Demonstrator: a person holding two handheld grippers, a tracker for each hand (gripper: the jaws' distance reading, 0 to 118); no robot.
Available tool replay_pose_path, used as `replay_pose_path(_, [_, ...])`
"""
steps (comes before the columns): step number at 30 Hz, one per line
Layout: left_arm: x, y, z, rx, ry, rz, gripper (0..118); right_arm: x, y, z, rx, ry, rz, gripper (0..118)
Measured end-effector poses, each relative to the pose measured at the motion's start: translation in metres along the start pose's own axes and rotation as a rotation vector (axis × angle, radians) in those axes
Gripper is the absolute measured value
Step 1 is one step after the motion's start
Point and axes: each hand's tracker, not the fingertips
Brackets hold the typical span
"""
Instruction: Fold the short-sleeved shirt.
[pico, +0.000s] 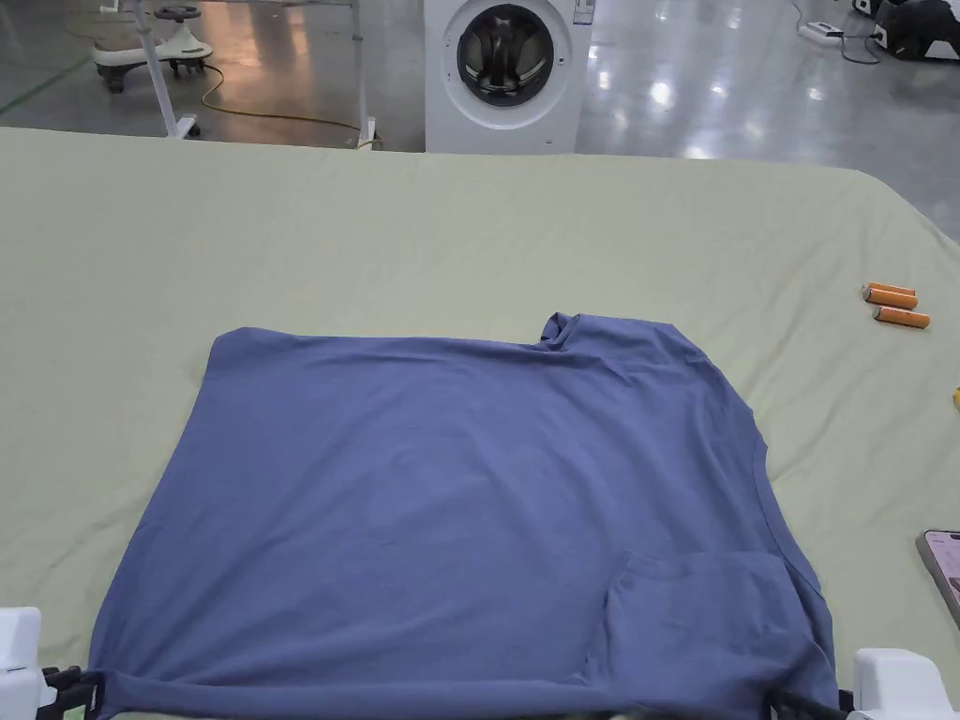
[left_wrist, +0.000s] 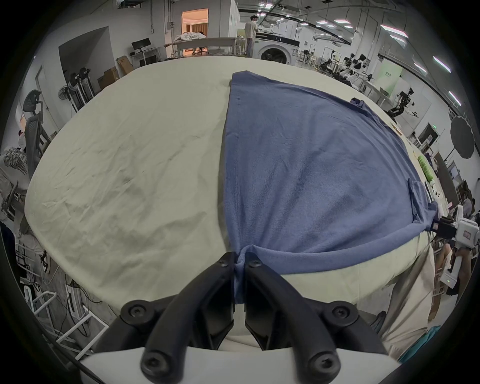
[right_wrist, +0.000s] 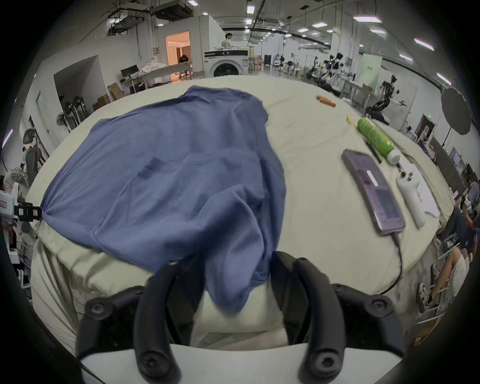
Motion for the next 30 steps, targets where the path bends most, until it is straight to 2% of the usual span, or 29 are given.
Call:
replay_pose_path(2, [0.002,0.0,0.002,0.0,-0.004,0.001,2,-0.002,-0.001,-0.003,0.009,0.016,-0.004,15])
replay_pose_path(3, [0.002,-0.001,0.002,0.001,-0.006,0.002,2,-0.003,0.0,-0.002,0.015,0.027,-0.002,10])
replay_pose_path(4, [0.002,-0.001,0.003,0.002,-0.008,0.004,2,-0.003,0.002,-0.002,0.014,0.048,-0.015,10])
replay_pose_path(9, [0.002,-0.002,0.008,0.016,-0.019,0.015,2,0.001,0.008,0.009,-0.009,0.026,-0.02,8])
replay_pose_path(13, [0.003,0.002,0.02,0.045,-0.013,0.033,2,0.005,0.019,0.033,0.043,0.04,-0.034,8])
replay_pose_path(19, [0.007,0.034,0.034,0.19,-0.009,0.019,2,0.001,0.055,0.042,0.118,0.041,-0.046,8])
replay_pose_path(26, [0.003,0.094,0.016,0.298,-0.025,0.023,2,-0.004,0.125,0.018,0.202,0.023,-0.031,8])
replay_pose_path(30, [0.004,0.126,-0.012,0.3,-0.017,0.018,2,-0.009,0.164,-0.01,0.213,0.001,-0.003,8])
